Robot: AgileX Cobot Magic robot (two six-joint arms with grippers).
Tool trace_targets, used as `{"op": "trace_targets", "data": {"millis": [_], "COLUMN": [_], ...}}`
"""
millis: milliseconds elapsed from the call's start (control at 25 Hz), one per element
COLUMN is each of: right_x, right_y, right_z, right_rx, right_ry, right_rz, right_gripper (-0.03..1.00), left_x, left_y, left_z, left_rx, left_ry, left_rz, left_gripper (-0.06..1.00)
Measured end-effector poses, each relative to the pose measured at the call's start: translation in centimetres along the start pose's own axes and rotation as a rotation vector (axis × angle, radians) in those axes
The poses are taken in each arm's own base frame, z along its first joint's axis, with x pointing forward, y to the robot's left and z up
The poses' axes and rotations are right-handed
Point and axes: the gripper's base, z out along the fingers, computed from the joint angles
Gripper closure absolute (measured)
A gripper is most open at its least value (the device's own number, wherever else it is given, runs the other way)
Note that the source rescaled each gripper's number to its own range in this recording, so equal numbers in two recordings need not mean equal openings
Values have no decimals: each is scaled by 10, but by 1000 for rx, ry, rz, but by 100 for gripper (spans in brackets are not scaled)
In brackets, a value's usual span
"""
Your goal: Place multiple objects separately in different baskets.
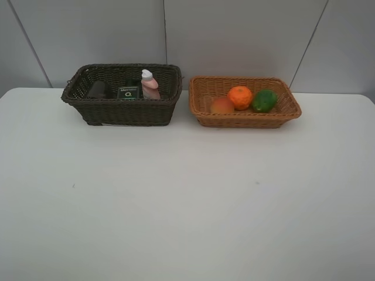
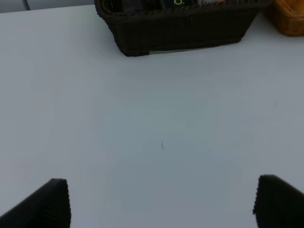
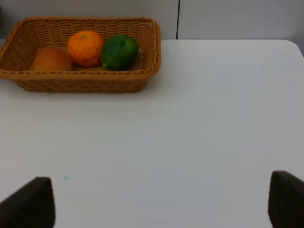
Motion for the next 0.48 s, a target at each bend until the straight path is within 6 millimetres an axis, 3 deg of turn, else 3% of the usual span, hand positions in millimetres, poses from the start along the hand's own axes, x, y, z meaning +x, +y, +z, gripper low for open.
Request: {"op": "trace_targets", "data": {"millis": [480], "right_x": [0], "right_y": [0], "right_z": [0], "right_rx": [0], "right_ry": [0], "right_rz": [0], "right_gripper": [1], "left_x": [0], "left_y": [-1], "left_z": [0], "left_rx": [-126], "left_ry": [-3], "left_rz": [-64], "left_gripper": [-6]}}
